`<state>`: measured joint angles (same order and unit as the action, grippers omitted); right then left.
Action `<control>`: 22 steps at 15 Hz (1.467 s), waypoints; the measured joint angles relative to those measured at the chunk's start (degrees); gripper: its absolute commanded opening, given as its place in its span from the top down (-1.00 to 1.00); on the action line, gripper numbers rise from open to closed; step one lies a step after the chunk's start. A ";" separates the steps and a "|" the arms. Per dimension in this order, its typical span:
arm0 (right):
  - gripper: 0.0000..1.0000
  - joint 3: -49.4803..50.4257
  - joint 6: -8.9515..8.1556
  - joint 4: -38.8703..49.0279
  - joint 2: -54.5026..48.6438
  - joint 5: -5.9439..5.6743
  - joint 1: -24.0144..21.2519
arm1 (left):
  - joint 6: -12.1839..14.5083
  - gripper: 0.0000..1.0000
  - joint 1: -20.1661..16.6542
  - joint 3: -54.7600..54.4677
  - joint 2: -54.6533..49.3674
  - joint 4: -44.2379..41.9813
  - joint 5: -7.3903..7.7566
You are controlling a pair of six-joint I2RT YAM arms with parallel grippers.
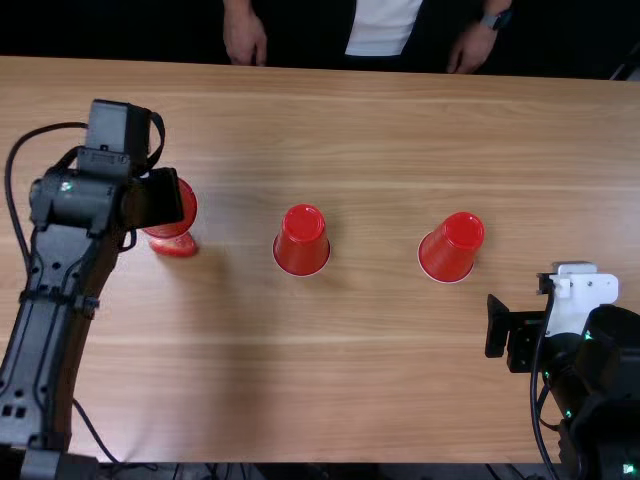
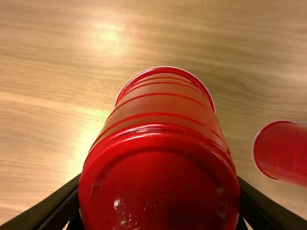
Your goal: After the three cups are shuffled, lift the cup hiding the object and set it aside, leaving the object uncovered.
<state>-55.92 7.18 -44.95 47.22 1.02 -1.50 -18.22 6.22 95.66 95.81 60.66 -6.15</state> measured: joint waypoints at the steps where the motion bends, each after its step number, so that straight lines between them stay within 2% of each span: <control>1: -1.00 0.00 0.00 0.02 0.00 0.02 0.00 | -0.02 1.00 -1.66 0.00 -1.66 0.37 0.02; 4: -1.00 0.00 0.00 0.44 0.00 0.02 0.00 | -0.02 1.00 -7.76 0.00 -4.92 1.97 -0.24; 7: -1.00 0.00 0.00 0.76 0.00 0.04 0.00 | -0.02 1.00 -11.78 -0.85 -7.67 1.95 -0.50; 11: -1.00 0.00 0.02 0.81 0.00 0.04 0.68 | 0.00 1.00 -17.07 -9.33 -11.17 1.70 -0.66; 15: -1.00 0.00 -0.02 -0.09 0.02 0.02 1.90 | 0.00 1.00 -18.32 -19.30 -11.23 0.98 -0.70; 18: -1.00 -4.07 -0.26 -4.50 0.13 0.07 3.78 | 0.00 1.00 -19.71 -24.59 -11.23 0.85 -0.55; 22: -1.00 -7.82 -0.70 -9.94 3.58 0.48 4.39 | 0.04 1.00 -20.20 -26.29 -11.23 0.57 -0.48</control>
<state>-63.75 6.48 -54.89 50.81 1.50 2.90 -18.17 -13.98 69.36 84.58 61.23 -6.63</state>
